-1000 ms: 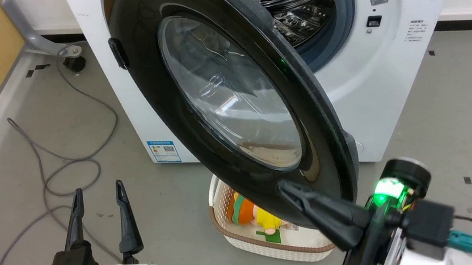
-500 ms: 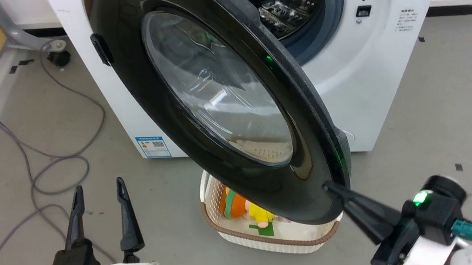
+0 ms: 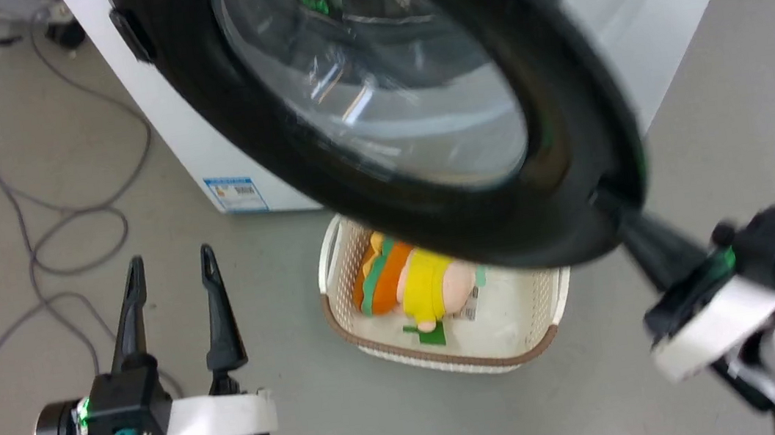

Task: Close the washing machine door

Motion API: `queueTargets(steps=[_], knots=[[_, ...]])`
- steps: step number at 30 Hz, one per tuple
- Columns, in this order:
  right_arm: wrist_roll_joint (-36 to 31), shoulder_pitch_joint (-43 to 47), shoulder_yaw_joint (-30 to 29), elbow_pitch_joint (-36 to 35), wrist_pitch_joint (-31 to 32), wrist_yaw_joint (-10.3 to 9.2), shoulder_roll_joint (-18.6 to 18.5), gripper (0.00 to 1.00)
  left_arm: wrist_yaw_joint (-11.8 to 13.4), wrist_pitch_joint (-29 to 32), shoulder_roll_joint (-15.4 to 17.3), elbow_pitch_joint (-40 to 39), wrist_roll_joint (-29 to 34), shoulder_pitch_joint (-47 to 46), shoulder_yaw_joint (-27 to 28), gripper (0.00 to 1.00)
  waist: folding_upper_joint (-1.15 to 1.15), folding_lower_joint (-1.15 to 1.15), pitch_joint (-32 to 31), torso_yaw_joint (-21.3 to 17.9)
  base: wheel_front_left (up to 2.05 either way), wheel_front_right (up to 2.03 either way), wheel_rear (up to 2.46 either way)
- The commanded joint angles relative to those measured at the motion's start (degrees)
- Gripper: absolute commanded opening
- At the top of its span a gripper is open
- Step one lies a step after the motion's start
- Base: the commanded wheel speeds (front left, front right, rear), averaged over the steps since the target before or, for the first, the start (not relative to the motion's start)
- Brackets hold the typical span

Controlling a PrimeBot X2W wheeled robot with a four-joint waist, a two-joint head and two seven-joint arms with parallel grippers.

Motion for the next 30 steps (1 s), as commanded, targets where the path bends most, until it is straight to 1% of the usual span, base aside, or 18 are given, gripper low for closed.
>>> queueTargets(steps=[1, 8, 15, 22, 30], knots=[[0.18, -1.87, -1.09, 1.07, -0.26, -0.11, 0.18, 0.0, -0.17, -0.25, 0.0, -0.19, 0.38, -1.08, -0.24, 1.0, 0.0, 0.0, 1.36, 0.39, 0.0, 0.0, 0.0], [-0.06, -9.75, -6.54, 6.82, -0.26, -0.11, 0.62, 0.0, -0.15, -0.25, -0.11, -0.56, 0.55, -3.9, -1.5, 1.0, 0.0, 0.0, 5.52, 1.57, 0.0, 0.0, 0.0], [-2.61, -17.74, -10.73, 12.45, -0.26, -0.11, 0.66, 0.0, 0.61, -0.25, -0.15, -1.32, 0.03, -5.94, -2.66, 1.0, 0.0, 0.0, 9.08, 2.48, 0.0, 0.0, 0.0], [-4.7, -25.75, -13.3, 18.35, -0.26, -0.11, 0.35, 0.0, 1.37, -0.25, -0.16, -1.82, -0.76, -7.73, -3.81, 1.0, 0.0, 0.0, 11.99, 3.32, 0.0, 0.0, 0.0], [-6.11, -33.22, -13.85, 25.18, -0.26, -0.11, -0.06, 0.0, 2.22, -0.25, -0.16, -2.1, -1.34, -8.35, -4.52, 1.0, 0.0, 0.0, 13.61, 3.91, 0.0, 0.0, 0.0]])
